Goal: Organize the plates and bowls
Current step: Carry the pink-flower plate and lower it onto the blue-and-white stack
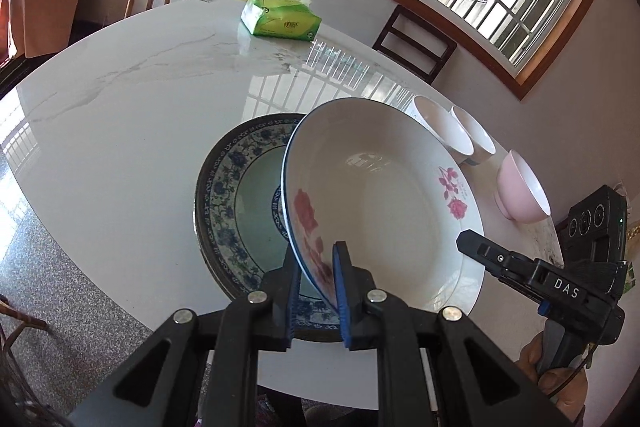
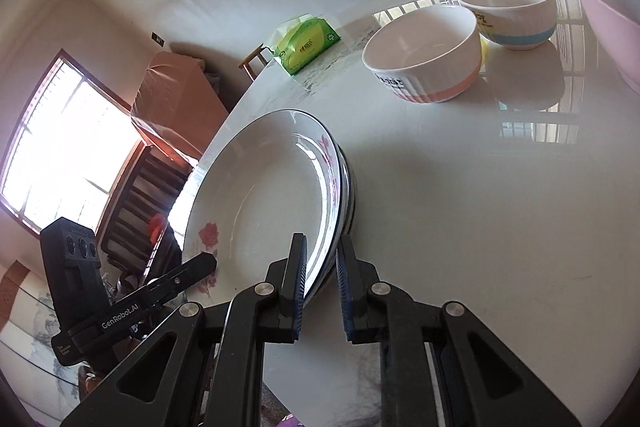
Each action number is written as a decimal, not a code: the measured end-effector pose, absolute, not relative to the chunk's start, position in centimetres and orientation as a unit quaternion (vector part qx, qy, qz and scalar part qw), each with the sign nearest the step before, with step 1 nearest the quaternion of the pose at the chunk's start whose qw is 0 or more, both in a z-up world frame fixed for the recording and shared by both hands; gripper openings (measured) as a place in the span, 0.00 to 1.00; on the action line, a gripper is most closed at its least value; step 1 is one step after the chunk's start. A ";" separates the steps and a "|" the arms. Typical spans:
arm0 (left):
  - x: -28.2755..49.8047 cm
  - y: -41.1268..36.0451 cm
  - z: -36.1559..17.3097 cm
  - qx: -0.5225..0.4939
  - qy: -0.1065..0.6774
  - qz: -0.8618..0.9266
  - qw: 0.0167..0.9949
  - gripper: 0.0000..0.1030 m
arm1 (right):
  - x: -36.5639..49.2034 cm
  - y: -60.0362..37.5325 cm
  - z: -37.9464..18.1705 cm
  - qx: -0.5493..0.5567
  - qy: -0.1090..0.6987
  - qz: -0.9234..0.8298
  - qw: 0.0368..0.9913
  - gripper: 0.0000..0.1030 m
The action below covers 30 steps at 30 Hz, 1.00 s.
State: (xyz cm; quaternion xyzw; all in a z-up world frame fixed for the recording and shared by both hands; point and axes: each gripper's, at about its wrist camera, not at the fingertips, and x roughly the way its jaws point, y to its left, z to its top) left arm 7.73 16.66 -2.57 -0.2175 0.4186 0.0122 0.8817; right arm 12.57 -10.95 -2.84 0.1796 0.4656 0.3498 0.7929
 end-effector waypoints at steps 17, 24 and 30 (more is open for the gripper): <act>8.1 19.2 -4.5 -0.225 0.426 0.033 0.876 0.16 | 13.7 -5.8 -4.4 0.139 0.487 0.350 0.788 0.15; 8.4 19.0 -4.6 -0.214 0.420 0.037 0.881 0.16 | 13.9 -5.4 -5.2 0.131 0.489 0.347 0.789 0.15; 8.2 18.7 -4.7 -0.205 0.408 0.039 0.889 0.24 | 13.8 -5.0 -5.1 0.116 0.483 0.346 0.796 0.17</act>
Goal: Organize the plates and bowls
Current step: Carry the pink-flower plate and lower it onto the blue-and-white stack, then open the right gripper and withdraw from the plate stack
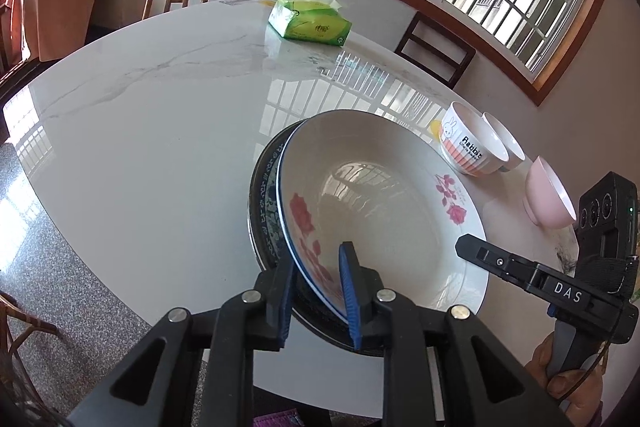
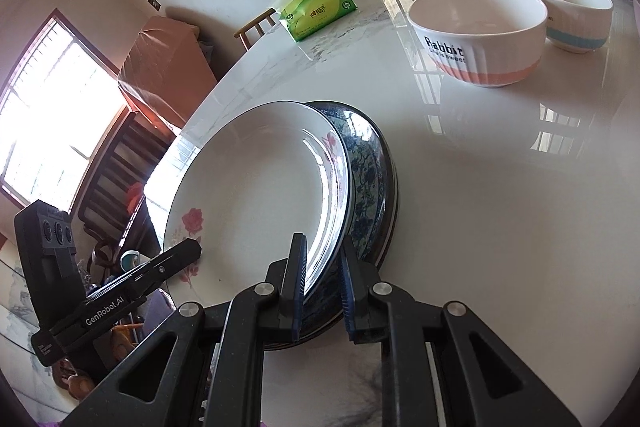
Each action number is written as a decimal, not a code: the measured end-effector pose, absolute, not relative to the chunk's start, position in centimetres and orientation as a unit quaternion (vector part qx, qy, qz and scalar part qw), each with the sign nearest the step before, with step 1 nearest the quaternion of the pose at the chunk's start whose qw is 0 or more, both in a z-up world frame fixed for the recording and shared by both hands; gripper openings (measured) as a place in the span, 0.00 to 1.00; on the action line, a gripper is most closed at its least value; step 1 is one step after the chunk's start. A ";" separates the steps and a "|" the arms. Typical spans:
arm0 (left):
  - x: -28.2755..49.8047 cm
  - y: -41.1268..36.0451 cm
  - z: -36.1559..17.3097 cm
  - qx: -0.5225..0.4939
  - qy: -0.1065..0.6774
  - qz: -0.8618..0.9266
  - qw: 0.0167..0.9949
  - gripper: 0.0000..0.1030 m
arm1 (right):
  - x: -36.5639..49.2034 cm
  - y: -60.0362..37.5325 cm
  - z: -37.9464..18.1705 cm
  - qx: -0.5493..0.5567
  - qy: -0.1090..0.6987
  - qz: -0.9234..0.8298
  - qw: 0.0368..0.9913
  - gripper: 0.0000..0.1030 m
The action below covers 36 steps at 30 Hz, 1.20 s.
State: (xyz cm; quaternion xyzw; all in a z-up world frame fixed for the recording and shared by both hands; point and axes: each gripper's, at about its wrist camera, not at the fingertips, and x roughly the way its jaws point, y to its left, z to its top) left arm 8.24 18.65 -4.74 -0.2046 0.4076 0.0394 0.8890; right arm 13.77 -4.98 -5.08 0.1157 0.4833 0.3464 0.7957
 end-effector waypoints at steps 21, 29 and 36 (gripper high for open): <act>8.4 17.2 -4.0 -0.110 0.417 0.060 0.900 0.34 | 12.4 -5.7 -2.4 0.054 0.413 0.315 0.853 0.41; 7.3 16.6 -2.3 -0.108 0.388 0.039 0.914 0.34 | 12.4 -9.5 -3.8 0.094 0.400 0.284 0.866 0.41; 7.3 14.0 -1.5 -0.100 0.380 -0.004 0.919 0.34 | 12.9 -14.4 -5.1 0.110 0.378 0.226 0.891 0.41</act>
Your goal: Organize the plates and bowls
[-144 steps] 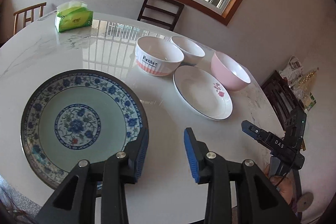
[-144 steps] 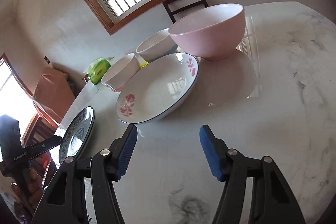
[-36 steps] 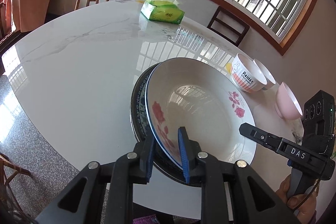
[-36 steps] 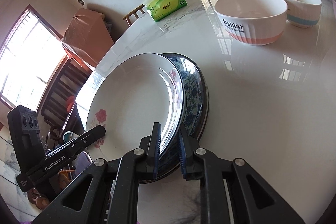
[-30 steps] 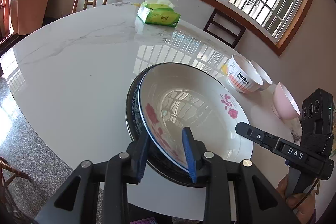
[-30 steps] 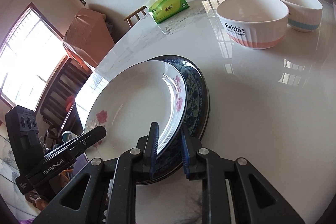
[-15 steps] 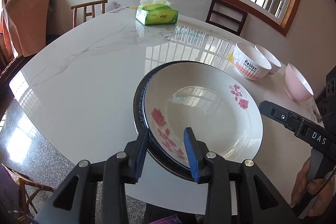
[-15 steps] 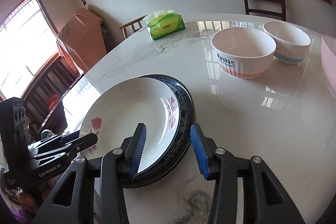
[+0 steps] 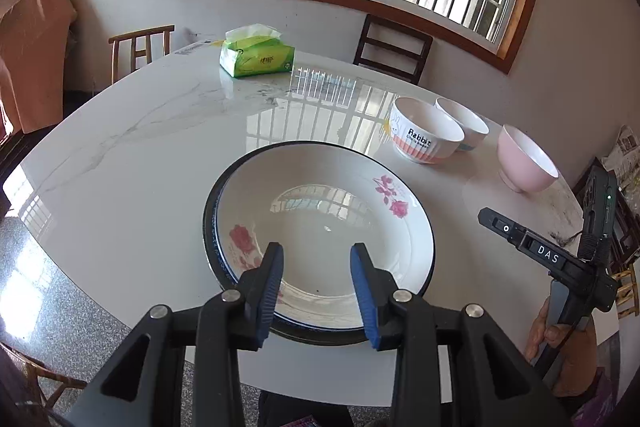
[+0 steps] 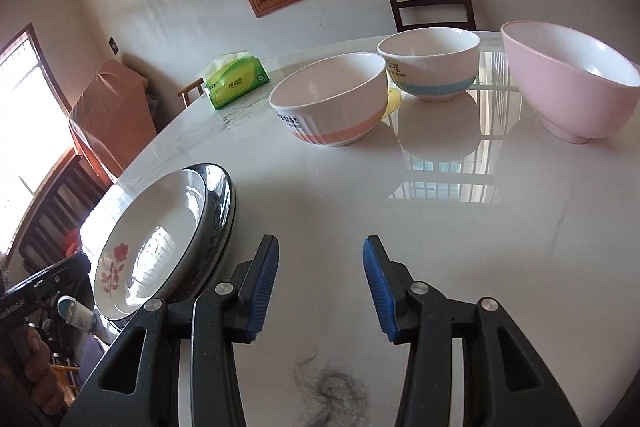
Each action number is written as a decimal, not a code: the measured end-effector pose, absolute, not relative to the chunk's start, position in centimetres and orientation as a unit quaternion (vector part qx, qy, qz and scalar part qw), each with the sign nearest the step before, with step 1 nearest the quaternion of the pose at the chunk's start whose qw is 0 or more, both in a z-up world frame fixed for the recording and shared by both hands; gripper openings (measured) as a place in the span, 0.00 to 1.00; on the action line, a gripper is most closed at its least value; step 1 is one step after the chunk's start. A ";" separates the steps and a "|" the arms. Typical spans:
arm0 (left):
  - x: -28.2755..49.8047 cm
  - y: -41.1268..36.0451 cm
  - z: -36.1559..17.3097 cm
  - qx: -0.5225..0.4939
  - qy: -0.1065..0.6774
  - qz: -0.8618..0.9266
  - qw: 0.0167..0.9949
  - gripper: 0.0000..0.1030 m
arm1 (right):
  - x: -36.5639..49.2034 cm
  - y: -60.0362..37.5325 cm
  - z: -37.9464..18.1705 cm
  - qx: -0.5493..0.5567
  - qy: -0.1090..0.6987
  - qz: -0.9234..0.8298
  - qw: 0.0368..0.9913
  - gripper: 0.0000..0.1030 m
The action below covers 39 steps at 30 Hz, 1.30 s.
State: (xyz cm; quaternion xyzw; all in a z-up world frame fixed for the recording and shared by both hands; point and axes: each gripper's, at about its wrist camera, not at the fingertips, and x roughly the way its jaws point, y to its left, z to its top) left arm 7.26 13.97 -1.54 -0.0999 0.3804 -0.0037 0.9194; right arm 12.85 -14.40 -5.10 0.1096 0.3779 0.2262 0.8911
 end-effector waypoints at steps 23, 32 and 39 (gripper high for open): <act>12.7 -0.9 -1.1 -0.122 0.433 -0.212 0.868 0.34 | 11.8 -28.5 -7.5 0.368 0.321 0.191 0.852 0.51; 22.3 -7.3 0.3 -0.167 0.422 -0.257 0.853 0.34 | 14.6 -40.5 -9.2 0.426 0.334 0.114 0.833 0.43; 31.2 -12.7 0.1 -0.162 0.444 -0.269 0.839 0.34 | 21.3 -43.8 -5.3 0.373 0.376 0.119 0.840 0.51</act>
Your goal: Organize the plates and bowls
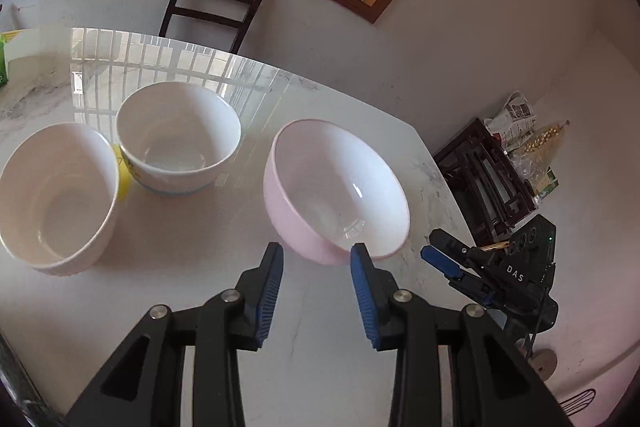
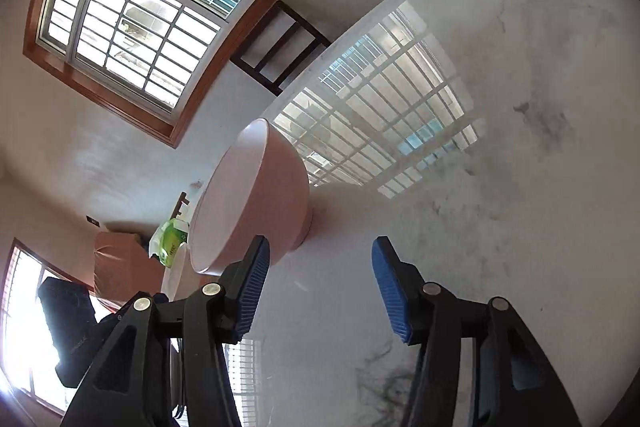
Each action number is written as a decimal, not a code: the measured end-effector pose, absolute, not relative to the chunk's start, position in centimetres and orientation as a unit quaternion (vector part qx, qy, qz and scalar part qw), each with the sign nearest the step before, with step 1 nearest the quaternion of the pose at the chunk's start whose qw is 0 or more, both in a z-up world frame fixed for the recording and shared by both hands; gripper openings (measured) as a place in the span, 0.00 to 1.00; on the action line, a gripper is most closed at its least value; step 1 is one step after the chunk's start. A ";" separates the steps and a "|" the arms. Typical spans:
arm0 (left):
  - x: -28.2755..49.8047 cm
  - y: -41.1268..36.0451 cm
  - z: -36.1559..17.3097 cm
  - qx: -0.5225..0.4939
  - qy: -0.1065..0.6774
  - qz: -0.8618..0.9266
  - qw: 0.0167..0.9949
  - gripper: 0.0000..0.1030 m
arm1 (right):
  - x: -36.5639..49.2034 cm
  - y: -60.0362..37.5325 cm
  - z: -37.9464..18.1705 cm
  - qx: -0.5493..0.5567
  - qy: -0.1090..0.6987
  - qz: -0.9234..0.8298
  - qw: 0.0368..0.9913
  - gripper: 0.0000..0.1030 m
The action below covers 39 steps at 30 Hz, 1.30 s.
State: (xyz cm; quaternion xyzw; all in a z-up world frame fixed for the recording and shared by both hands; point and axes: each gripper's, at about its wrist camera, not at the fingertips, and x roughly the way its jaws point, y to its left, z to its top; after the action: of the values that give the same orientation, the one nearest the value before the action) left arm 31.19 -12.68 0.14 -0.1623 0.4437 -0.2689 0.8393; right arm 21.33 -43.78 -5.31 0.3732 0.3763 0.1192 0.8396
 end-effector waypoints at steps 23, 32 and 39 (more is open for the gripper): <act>33.6 -15.8 -2.4 -0.098 0.495 -0.184 0.843 0.13 | 28.7 -40.5 -4.0 0.252 0.484 0.143 0.825 0.20; 20.9 -9.2 -1.1 -0.095 0.488 -0.161 0.853 0.14 | 19.9 -35.5 -3.4 0.251 0.510 0.206 0.796 0.20; 14.0 -2.8 -2.0 -0.123 0.518 -0.146 0.834 0.14 | 13.4 -30.0 -4.0 0.221 0.554 0.253 0.762 0.24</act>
State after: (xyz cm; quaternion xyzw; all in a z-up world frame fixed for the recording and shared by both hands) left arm 14.01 -2.82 -2.02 -0.1232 0.5182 -0.1460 0.8336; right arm 13.39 -29.96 -4.05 0.2208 0.5541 0.2529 0.7617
